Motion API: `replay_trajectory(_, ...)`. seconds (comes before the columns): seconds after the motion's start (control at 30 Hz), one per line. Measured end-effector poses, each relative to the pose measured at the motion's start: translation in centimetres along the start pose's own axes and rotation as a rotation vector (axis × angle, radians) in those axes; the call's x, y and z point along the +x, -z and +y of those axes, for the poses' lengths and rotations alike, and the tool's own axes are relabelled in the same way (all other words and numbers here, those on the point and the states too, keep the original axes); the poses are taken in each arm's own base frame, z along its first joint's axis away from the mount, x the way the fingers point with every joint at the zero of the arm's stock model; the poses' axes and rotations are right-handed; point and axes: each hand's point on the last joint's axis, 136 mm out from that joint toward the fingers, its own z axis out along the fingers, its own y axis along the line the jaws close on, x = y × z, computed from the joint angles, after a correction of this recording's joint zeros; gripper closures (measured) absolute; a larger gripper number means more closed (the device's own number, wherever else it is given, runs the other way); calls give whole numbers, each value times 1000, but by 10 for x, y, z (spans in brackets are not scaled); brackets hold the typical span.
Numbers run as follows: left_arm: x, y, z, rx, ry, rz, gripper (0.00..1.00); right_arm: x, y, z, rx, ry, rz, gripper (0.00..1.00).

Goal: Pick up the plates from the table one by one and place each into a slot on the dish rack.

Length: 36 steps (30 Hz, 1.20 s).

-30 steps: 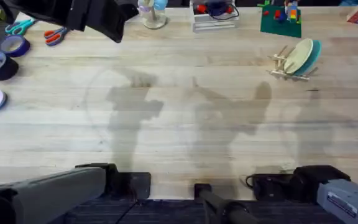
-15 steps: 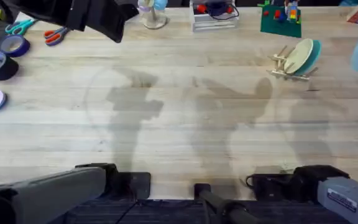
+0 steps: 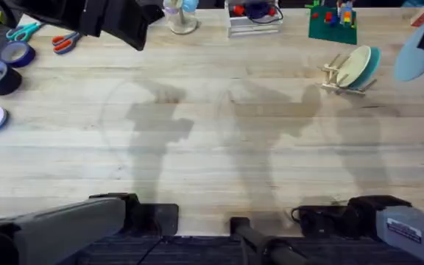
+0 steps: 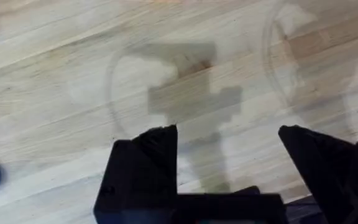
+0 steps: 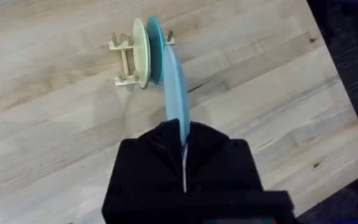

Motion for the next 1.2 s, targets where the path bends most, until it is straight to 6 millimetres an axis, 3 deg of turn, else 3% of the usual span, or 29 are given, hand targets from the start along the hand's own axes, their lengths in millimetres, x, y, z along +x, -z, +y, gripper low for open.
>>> replay_trajectory(0.6,0,0,0,0,0,0,6,-21,-3,8,-25,-37,-71,973)
replay_trajectory(1.2,0,0,0,0,0,0,6,-23,-49,36,-14,10,25,973)
